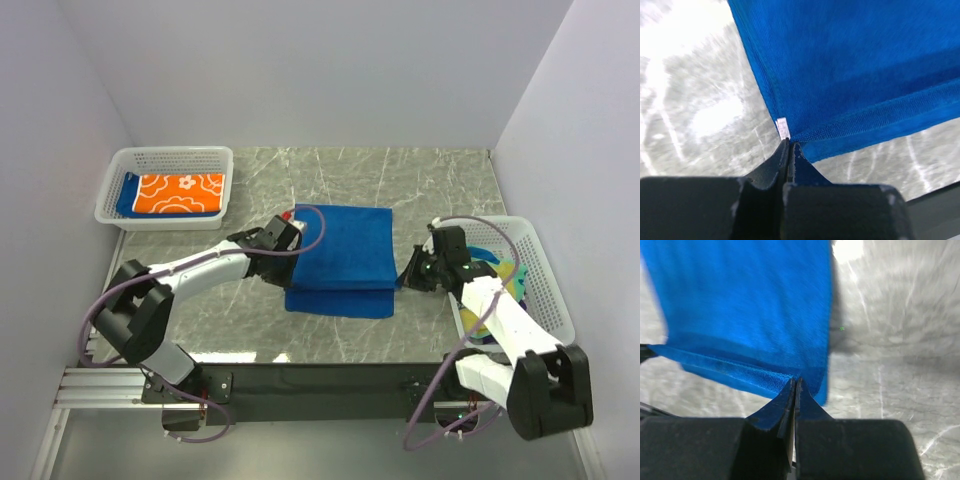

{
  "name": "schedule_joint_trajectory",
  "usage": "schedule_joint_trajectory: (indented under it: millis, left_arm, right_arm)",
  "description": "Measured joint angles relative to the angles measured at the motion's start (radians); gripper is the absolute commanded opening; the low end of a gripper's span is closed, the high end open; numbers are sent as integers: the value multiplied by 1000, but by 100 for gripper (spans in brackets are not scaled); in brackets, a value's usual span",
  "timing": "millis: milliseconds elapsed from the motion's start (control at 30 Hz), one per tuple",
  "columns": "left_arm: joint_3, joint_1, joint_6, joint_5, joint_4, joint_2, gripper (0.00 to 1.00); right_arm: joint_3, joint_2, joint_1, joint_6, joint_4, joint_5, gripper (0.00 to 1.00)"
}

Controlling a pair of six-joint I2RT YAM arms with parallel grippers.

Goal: Fold and stack the towels
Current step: Fold the towel

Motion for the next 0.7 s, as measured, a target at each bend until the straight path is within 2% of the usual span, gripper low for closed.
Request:
schedule_joint_trajectory:
  millis: [133,300,600,667,700]
  left_arm:
    - [50,0,0,-27,-39,-60,1]
    - [43,-2,-1,-27,-41,-106,1]
    - [-95,-29,-32,27,13,-89,1]
    - [-110,-33,-38,32,29,-73,3]
    - [-116,-34,-41,35,36,-66,8]
  right_arm:
    - [48,-93,0,5,-29,5,0]
    - [37,-144,1,18,-61,6,0]
    - [-113,-103,6,54,-40,-24,0]
    - [-129,-82,6,59,-26,-27,1]
    - [-136,-72,6,61,-19,-29,2]
